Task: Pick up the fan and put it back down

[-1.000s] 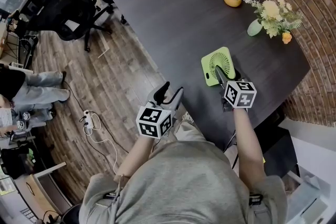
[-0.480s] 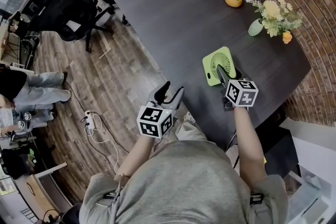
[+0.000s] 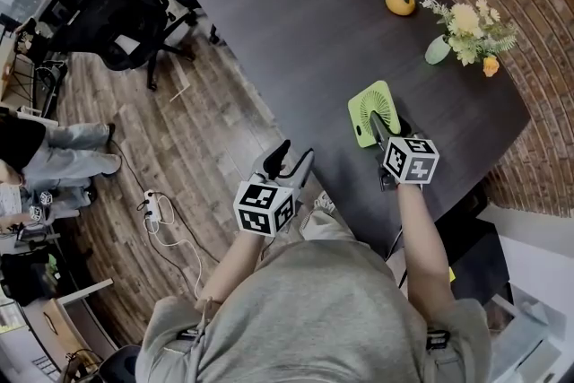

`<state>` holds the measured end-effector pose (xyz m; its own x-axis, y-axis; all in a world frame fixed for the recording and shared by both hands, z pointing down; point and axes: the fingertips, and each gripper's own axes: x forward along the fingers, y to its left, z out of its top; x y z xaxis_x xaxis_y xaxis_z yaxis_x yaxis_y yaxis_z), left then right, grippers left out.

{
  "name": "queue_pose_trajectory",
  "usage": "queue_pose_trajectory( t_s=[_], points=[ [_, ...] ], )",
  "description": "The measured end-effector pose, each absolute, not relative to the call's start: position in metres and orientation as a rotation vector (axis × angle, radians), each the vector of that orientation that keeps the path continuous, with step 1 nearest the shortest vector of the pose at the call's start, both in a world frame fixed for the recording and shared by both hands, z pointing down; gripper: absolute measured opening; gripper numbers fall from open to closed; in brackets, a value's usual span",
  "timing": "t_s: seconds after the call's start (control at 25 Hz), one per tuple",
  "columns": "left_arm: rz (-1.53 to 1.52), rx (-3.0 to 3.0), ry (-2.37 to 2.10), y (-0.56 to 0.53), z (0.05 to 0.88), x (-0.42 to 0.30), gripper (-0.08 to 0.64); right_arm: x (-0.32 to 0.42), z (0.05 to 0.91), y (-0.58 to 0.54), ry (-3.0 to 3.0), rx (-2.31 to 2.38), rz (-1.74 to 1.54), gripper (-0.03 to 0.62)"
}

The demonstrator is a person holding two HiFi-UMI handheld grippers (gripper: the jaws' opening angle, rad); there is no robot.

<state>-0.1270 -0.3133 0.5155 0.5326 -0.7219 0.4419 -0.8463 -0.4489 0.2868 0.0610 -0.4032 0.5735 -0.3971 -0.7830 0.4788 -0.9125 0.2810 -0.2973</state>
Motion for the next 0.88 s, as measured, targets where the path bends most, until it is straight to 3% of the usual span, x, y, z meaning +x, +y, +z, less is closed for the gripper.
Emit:
queue_pose_trajectory(
  t_s=[0.88],
  points=[
    [0.334, 2.303, -1.294, -0.317, 0.508, -0.141, 0.212, 0.054, 0.549, -0.405, -2.329, 1.583, 0.701, 0.176]
  ],
)
